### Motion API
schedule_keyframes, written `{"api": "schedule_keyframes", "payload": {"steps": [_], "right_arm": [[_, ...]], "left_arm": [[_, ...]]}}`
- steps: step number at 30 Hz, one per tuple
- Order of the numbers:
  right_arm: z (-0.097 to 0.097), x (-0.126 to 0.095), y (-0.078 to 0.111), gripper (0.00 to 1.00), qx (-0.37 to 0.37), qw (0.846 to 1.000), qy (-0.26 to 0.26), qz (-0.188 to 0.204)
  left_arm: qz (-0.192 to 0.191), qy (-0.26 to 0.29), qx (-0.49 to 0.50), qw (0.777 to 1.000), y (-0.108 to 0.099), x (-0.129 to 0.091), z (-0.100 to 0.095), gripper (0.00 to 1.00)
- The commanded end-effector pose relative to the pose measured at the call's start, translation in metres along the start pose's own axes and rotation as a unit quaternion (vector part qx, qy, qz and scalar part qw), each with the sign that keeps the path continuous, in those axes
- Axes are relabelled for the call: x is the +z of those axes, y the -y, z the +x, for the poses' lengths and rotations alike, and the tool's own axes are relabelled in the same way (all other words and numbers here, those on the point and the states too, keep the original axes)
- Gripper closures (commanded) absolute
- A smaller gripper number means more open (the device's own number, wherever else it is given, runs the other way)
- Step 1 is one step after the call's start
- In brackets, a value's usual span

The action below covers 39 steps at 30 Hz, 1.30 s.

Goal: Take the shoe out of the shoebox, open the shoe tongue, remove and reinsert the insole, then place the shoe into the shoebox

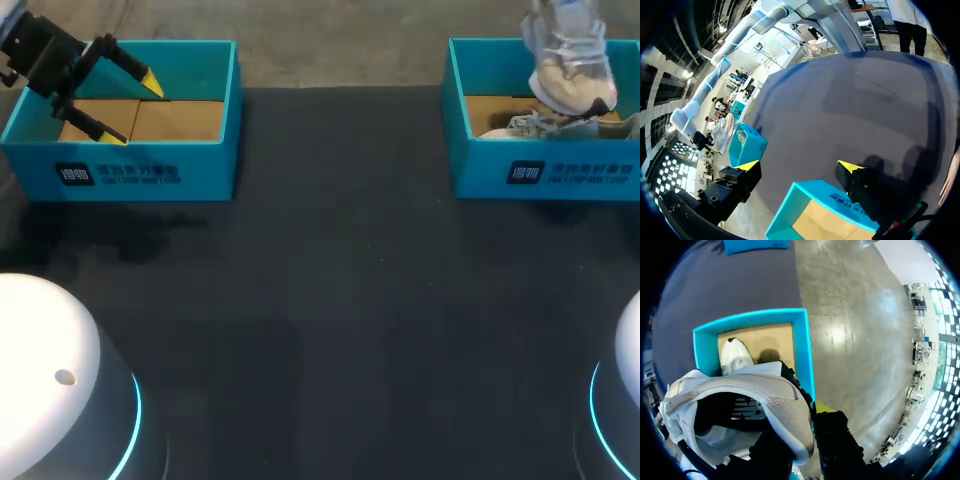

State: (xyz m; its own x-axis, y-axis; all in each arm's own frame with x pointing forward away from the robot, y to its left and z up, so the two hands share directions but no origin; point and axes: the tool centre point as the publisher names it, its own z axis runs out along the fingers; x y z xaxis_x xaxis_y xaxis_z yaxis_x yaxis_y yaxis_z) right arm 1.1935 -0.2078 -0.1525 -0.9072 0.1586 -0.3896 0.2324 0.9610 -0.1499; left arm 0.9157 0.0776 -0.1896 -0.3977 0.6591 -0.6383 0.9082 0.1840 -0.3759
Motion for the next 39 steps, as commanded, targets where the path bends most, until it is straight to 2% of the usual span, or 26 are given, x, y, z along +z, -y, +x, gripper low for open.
{"api": "schedule_keyframes", "payload": {"steps": [1,15,24,28,33,39], "right_arm": [[-0.014,0.008,0.022,1.0,0.013,1.0,-0.012,0.003],[-0.003,0.036,0.084,1.0,0.022,1.0,-0.011,0.015],[-0.007,0.045,0.095,1.0,0.058,0.998,-0.02,0.027],[-0.01,0.045,0.097,1.0,0.105,0.993,-0.028,0.037],[-0.018,0.045,0.108,1.0,0.199,0.977,-0.057,0.044],[-0.02,0.044,0.12,1.0,0.334,0.938,-0.077,0.054]], "left_arm": [[0.0,-0.001,0.0,1.0,0.0,0.0,0.0,0.0],[0.0,-0.001,0.0,1.0,0.0,0.0,0.0,0.0],[0.0,-0.001,0.0,1.0,0.0,0.0,0.0,0.0],[0.0,-0.001,0.0,1.0,0.0,0.0,0.0,0.0],[0.0,-0.001,0.0,1.0,0.0,0.0,0.0,0.0],[0.0,-0.001,0.0,1.0,0.0,0.0,0.0,0.0]]}}
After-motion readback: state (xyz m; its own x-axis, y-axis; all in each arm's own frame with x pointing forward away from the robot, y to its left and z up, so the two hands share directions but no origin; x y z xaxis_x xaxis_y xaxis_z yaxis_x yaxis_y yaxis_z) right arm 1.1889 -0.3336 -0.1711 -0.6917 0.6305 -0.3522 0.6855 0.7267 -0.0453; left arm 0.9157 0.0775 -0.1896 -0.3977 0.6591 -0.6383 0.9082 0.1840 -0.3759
